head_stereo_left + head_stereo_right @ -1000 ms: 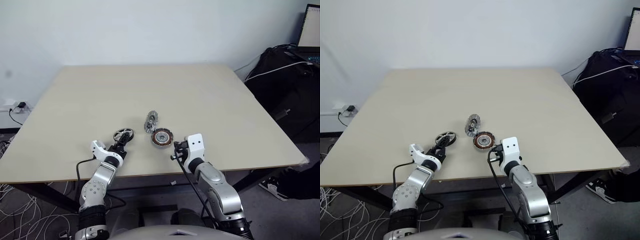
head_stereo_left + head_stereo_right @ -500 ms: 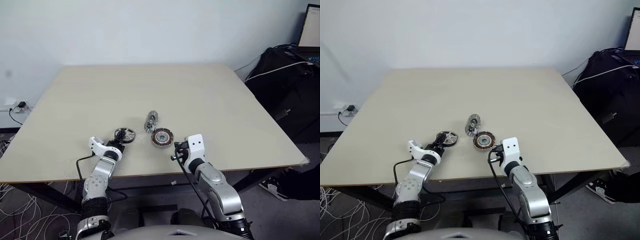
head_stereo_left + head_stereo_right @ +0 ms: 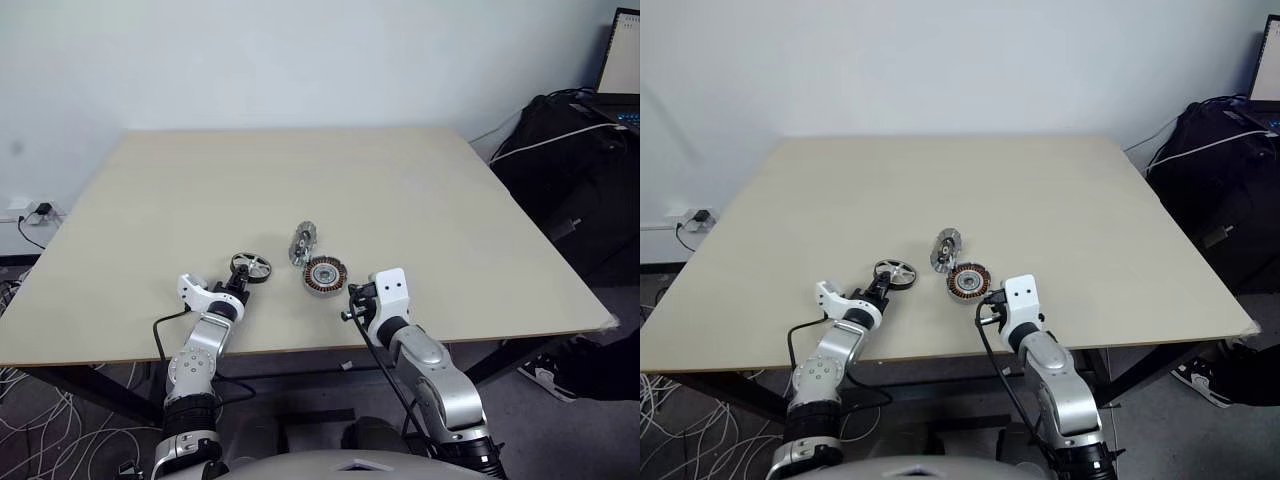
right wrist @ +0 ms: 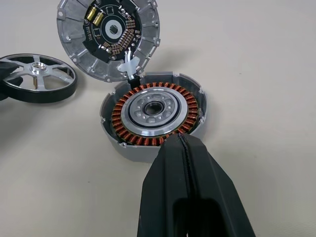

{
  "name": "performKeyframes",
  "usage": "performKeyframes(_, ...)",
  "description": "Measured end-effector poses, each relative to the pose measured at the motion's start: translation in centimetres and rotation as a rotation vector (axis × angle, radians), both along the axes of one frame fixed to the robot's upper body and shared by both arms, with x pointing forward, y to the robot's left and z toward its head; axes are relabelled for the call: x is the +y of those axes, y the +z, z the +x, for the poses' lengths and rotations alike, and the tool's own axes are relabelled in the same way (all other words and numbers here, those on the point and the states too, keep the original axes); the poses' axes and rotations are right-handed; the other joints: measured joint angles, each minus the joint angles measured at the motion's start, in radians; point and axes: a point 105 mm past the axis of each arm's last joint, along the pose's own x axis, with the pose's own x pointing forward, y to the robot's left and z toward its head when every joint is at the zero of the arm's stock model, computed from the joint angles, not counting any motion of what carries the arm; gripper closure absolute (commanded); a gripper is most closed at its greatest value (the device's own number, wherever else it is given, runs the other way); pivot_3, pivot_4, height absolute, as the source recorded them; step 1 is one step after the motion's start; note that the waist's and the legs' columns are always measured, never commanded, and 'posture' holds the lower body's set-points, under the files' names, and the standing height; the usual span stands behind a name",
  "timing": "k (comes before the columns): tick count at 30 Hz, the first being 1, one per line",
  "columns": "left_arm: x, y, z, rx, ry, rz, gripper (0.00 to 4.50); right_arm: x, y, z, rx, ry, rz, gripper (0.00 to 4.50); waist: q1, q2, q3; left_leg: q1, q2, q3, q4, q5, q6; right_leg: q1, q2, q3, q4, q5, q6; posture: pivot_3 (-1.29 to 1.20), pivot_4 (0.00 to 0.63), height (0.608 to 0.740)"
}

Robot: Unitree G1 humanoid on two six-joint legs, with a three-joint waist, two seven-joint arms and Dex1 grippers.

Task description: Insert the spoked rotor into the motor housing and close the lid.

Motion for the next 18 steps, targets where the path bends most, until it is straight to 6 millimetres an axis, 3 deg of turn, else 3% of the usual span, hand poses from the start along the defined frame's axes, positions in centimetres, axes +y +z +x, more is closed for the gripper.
performKeyframes(5, -0.6, 0.2, -1.7, -0.078, -0.046, 0.0, 4.1, -0.1, -0.1, -0.1, 0.005, -0.005, -0.002, 4.5, -0.001, -0.001, 0.001, -0.001, 0.0, 0.0, -0.001, 0.0, 0.0, -0.001, -0.001, 0.0, 0.0, 0.0, 0.0, 0.0, 0.0, 0.74)
performKeyframes(10, -1.1, 4.9, -2.4, -0.373, -0.108, -0.014, 4.1, -0.1, -0.3, -0.2, 0.01, -0.006, -0.001, 4.5, -0.002, -0.001, 0.002, -0.001, 0.001, 0.0, -0.001, 0.0, 0.0, -0.001, -0.002, 0.001, 0.0, 0.0, 0.0, 0.0, 0.0, 0.74)
performKeyframes(18, -4.7, 7.3, -4.9, -0.551, -0.317, -0.159, 4.1, 0.0, -0.3, -0.2, 0.011, -0.002, -0.001, 4.5, -0.003, 0.0, 0.004, -0.001, 0.001, 0.0, -0.001, 0.0, 0.0, -0.002, -0.002, 0.0, -0.001, -0.002, 0.002, 0.0, 0.0, 0.74)
